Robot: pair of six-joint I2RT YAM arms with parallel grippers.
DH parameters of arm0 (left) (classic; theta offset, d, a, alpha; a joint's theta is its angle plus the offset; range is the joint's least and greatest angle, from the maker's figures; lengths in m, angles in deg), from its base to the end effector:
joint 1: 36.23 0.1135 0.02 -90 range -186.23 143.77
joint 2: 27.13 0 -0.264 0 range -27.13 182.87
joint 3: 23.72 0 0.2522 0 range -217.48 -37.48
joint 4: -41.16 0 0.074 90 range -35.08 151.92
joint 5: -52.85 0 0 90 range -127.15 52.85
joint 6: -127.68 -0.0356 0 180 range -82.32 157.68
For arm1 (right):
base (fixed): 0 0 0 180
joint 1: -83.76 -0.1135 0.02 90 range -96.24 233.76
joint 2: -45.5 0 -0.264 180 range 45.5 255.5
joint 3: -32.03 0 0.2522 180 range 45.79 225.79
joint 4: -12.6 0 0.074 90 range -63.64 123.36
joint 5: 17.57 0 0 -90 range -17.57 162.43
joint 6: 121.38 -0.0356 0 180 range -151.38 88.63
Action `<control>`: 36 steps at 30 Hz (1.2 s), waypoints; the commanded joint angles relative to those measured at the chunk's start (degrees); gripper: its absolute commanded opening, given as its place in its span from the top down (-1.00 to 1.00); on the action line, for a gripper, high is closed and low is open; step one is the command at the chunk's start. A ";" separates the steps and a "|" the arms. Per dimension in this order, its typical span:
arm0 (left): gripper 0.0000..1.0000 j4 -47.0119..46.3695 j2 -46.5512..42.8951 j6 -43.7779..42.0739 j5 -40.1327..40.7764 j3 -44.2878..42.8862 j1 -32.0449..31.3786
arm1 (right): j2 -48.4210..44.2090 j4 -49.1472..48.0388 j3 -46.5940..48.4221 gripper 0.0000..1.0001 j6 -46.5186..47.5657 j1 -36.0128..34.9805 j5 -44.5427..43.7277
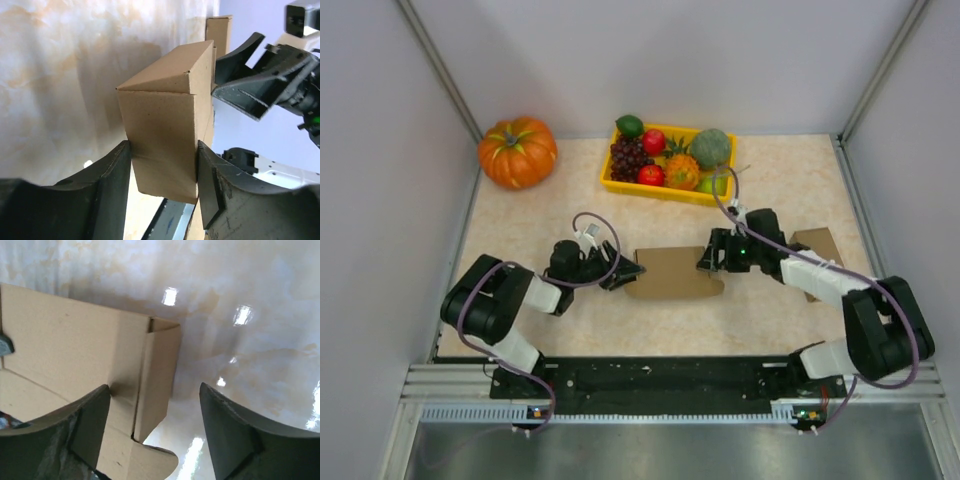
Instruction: Fold the paper box
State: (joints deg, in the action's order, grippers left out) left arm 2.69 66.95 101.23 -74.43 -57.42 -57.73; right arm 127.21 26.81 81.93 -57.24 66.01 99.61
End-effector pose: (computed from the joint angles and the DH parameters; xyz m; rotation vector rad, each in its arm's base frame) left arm 0.2325 -0.1148 0.1194 -0.3185 2.2139 -1.5380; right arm 0.2518 0.0977 0.1658 -0.0652 2.4559 0.9156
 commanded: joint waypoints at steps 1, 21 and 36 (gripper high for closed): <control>0.22 -3.60 -6.09 4.48 -2.97 0.43 0.75 | -11.63 14.74 8.14 -0.57 12.29 -11.13 -18.98; 0.17 44.75 -18.23 -7.21 -12.11 -12.66 7.87 | -6.57 15.64 19.41 -0.97 49.06 -58.70 -58.81; 0.10 48.80 -25.70 -0.97 -17.12 -9.68 10.51 | 5.90 6.68 18.70 -0.88 59.35 -62.22 -75.24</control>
State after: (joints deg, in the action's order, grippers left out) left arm 51.30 44.65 98.70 -88.81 -67.30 -48.11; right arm 129.42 39.09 99.17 -1.25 4.74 32.81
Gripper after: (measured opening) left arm 0.534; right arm 0.964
